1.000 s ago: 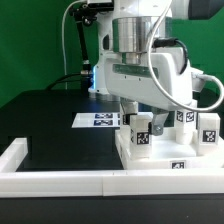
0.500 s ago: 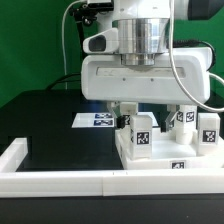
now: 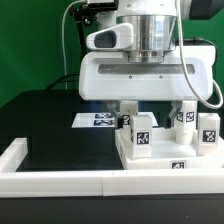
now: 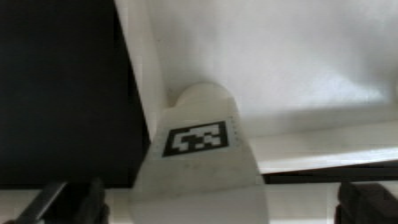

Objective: Assemble square table

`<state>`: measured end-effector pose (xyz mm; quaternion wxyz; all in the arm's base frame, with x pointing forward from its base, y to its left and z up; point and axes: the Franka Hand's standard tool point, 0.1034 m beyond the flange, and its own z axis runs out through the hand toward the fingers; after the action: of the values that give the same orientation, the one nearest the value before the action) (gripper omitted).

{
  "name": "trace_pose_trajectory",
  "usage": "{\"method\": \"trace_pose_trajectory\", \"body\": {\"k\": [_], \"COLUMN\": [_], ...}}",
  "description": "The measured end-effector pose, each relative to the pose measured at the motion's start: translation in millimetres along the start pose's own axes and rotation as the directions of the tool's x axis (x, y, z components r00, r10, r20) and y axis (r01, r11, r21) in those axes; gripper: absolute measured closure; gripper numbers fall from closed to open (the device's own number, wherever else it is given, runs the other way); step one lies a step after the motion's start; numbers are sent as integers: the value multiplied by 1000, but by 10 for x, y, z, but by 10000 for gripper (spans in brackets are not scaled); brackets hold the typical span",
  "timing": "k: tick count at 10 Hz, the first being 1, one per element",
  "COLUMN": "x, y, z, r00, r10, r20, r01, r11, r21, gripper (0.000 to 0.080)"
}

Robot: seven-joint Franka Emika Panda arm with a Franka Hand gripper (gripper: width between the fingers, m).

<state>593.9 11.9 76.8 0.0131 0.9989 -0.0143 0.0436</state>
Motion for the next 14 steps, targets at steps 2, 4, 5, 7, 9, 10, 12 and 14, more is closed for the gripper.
{"method": "trace_pose_trajectory", "body": {"k": [2, 4, 5, 7, 9, 10, 12, 14], "x": [2, 1, 1, 1, -1, 3, 18, 17], "y": [14, 24, 25, 26, 47, 58, 49, 57], "z": [7, 10, 11, 12, 18, 25, 30, 33], "r00": [1000, 1000, 1000, 998, 964, 915, 822, 669], "r10": [-24, -14, 3, 64, 265, 403, 570, 743], "r20": [-3, -3, -3, -3, -3, -2, -12, -9], "r01": [24, 14, -3, -64, -265, -402, -570, -743], "r11": [1000, 1000, 1000, 998, 964, 915, 822, 669], "r21": [-2, -3, -3, -1, 2, 14, 12, 13], "gripper": [279, 449, 510, 510, 510, 510, 510, 509]}}
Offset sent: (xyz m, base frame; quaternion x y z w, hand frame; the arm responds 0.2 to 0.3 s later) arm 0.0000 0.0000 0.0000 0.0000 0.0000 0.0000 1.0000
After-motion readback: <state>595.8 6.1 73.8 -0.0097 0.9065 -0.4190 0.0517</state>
